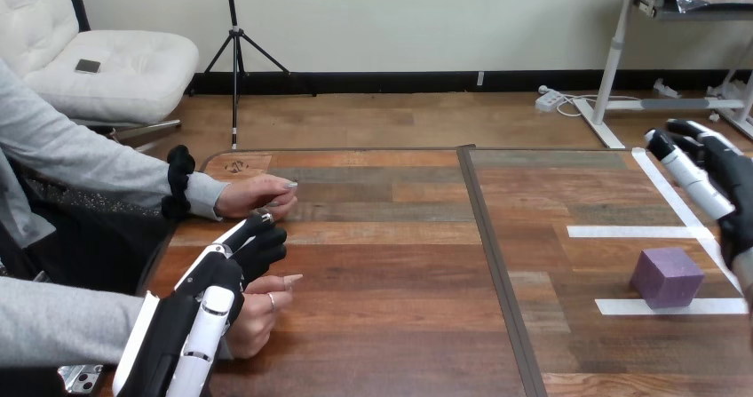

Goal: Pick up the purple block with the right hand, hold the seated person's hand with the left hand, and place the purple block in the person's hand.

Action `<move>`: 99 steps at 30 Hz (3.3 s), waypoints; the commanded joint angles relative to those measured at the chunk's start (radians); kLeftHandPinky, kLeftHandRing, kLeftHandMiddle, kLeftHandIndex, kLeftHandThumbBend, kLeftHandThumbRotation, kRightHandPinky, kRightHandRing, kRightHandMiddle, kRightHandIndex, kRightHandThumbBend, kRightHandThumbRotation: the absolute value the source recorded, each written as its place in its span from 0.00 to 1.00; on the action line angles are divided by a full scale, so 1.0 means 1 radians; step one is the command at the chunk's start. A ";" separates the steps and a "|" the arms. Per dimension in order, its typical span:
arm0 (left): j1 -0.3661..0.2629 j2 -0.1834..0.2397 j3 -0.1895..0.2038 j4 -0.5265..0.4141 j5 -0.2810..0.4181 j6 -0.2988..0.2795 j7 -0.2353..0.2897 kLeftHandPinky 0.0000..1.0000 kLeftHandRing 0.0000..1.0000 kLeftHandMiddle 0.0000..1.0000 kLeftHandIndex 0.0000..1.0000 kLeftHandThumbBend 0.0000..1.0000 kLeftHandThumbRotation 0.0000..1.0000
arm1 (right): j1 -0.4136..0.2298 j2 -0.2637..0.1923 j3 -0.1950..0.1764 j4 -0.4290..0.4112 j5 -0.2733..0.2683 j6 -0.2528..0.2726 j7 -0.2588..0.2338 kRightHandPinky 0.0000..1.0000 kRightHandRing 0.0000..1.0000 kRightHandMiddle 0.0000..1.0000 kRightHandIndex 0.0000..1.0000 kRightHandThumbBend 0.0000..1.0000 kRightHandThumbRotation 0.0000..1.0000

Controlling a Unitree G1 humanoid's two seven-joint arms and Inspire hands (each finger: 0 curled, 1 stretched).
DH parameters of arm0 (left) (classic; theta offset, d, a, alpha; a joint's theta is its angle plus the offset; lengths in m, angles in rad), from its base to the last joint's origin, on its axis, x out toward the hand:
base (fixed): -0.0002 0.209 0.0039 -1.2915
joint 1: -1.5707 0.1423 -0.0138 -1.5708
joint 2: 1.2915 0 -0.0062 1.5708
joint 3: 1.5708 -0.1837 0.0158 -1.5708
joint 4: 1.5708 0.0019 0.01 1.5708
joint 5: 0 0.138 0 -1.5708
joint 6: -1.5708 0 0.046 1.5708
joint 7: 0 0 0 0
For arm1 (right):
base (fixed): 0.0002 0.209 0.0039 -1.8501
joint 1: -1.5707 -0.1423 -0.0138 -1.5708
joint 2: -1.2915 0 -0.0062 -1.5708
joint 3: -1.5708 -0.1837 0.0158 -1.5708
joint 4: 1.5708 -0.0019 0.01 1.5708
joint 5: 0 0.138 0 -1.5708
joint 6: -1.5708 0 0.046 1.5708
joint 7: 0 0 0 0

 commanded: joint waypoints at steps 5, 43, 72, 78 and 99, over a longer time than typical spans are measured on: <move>-0.036 -0.010 0.004 -0.056 -0.019 -0.020 -0.007 0.87 0.83 0.81 0.81 0.48 0.89 | -0.139 -0.089 0.043 0.072 -0.074 0.017 -0.067 0.83 0.89 0.89 0.88 1.00 0.64; -0.044 -0.010 0.019 -0.017 -0.064 -0.073 -0.084 0.79 0.83 0.82 0.76 0.51 0.88 | -0.100 -0.088 0.206 0.166 -0.241 0.221 -0.138 0.79 0.95 0.96 0.92 1.00 0.47; -0.054 -0.008 0.027 0.006 -0.110 -0.105 -0.128 0.78 0.82 0.80 0.75 0.52 0.85 | -0.009 -0.017 0.282 0.180 -0.277 0.241 -0.158 0.78 0.92 0.94 0.90 1.00 0.40; -0.059 -0.007 0.030 0.010 -0.103 -0.112 -0.131 0.76 0.81 0.80 0.74 0.55 0.84 | 0.005 -0.009 0.285 0.180 -0.279 0.228 -0.159 0.78 0.91 0.93 0.90 1.00 0.41; -0.068 -0.007 0.032 0.010 -0.096 -0.106 -0.126 0.71 0.81 0.79 0.73 0.54 0.86 | 0.013 0.015 0.327 0.184 -0.300 0.246 -0.175 0.74 0.87 0.90 0.87 1.00 0.32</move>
